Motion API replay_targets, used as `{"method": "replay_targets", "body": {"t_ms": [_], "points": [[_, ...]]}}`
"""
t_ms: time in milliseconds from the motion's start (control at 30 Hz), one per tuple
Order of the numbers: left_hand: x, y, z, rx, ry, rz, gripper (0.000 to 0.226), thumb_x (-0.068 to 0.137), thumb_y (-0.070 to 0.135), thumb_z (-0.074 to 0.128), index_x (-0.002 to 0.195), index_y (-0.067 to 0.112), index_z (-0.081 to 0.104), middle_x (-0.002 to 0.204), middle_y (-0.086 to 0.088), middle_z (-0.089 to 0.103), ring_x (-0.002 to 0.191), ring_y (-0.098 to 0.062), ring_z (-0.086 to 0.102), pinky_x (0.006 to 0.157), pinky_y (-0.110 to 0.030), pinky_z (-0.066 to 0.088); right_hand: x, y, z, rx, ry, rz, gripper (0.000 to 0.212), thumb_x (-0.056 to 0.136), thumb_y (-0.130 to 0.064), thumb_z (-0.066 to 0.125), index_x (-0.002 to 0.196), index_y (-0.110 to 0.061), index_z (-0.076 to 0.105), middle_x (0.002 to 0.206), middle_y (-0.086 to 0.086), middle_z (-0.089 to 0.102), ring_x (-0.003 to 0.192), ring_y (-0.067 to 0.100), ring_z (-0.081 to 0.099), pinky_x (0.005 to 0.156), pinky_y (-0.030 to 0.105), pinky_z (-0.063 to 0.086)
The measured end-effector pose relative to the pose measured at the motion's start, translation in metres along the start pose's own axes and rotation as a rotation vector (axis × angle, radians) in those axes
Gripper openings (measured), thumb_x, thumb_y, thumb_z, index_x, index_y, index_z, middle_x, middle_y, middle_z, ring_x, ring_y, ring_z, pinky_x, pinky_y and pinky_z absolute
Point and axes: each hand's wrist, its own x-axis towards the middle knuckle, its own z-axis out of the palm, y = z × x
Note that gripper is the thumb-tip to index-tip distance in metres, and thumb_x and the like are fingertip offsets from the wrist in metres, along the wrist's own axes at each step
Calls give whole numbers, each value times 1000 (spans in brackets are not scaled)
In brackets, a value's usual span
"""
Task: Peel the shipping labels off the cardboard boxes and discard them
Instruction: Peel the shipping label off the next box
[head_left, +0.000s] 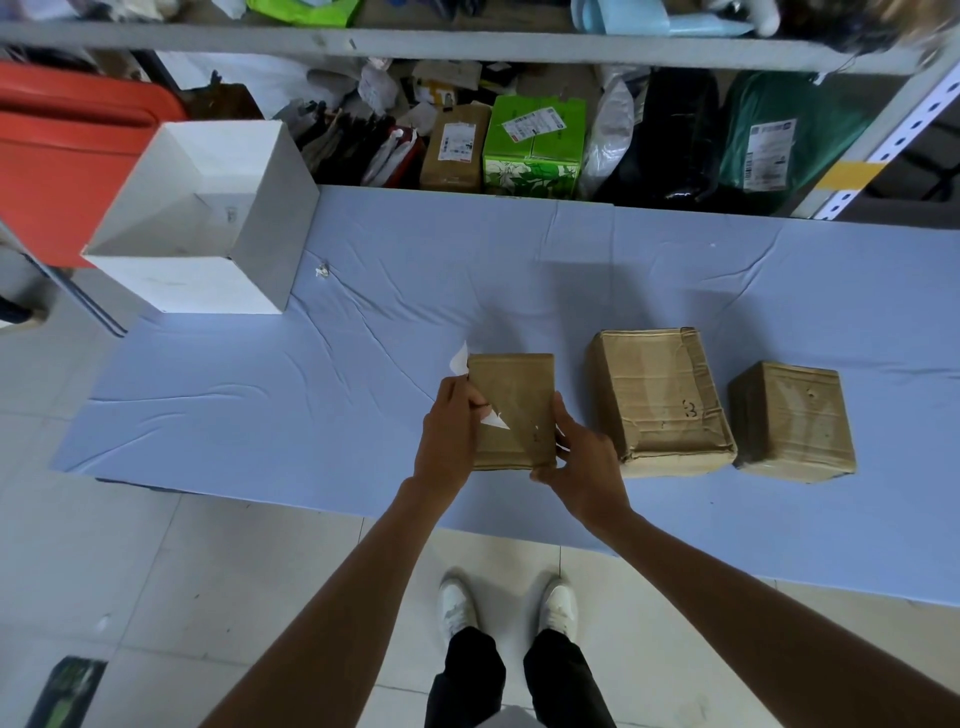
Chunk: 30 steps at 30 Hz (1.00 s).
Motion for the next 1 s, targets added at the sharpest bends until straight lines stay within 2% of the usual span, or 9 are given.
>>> {"method": "replay_targets", "body": {"t_ms": [67, 167, 333, 400, 533, 667, 800, 900, 1000], "points": [[1, -1, 1, -3, 6, -31, 4, 94, 9, 50, 92, 8, 52, 87, 12, 46, 75, -7, 52, 62, -1, 40, 0, 1, 1, 1, 1, 4, 109, 67, -10, 83, 151, -29, 17, 112, 0, 69, 100, 15, 67, 82, 30, 55], [2, -3, 3, 75, 13, 14, 8, 93, 13, 53, 97, 6, 53, 93, 10, 46, 77, -8, 50, 57, -3, 40, 1, 2, 1, 2, 0, 2, 108, 68, -11, 83, 151, -30, 16, 113, -1, 69, 99, 15, 67, 81, 31, 56], [3, -5, 5, 57, 9, -19, 10, 96, 16, 50, 99, 6, 51, 90, 14, 42, 72, -7, 51, 59, 3, 39, 1, 3, 2, -6, -7, 0, 108, 69, -13, 83, 151, -29, 14, 117, -1, 67, 101, 16, 67, 83, 30, 55], [2, -5, 4, 46, 5, -26, 11, 97, 16, 48, 100, 5, 51, 87, 17, 40, 69, -6, 50, 58, 0, 41, 0, 3, 1, -5, -7, -8, 108, 70, -14, 83, 152, -28, 14, 119, -1, 66, 103, 16, 66, 85, 29, 54], [2, -4, 3, 58, -24, 17, 6, 96, 11, 46, 98, 7, 50, 99, 9, 44, 79, -10, 51, 58, -7, 39, 1, 1, -1, -18, -3, -16, 108, 70, -13, 83, 152, -26, 14, 117, -1, 67, 100, 15, 66, 82, 24, 53], [0, -2, 1, 3, 18, 46, 7, 92, 7, 49, 87, 12, 49, 96, 1, 51, 80, -10, 51, 61, -6, 39, 1, 0, -1, -20, -6, -13, 108, 70, -14, 83, 152, -26, 14, 116, -1, 67, 101, 15, 67, 81, 21, 52], [-2, -6, 2, -36, 53, 70, 1, 92, 8, 52, 93, 9, 53, 103, -5, 57, 89, -14, 57, 71, -19, 46, 1, -1, -1, 0, -14, -15, 106, 71, -13, 82, 152, -26, 15, 116, -1, 67, 100, 15, 67, 79, 21, 52], [0, -7, 5, -7, 54, 67, 3, 91, 8, 54, 89, 10, 55, 102, -2, 55, 86, -12, 57, 70, -10, 41, 2, 0, -1, -18, -17, -13, 107, 71, -13, 82, 152, -25, 14, 117, -1, 66, 101, 16, 66, 82, 24, 53], [2, -7, 8, 45, 65, 75, 9, 90, 5, 54, 84, 12, 54, 98, 2, 52, 79, -9, 53, 65, -9, 39, 2, 1, -1, -24, -11, -17, 106, 71, -14, 82, 152, -26, 14, 114, -1, 67, 99, 15, 67, 81, 24, 54]]}}
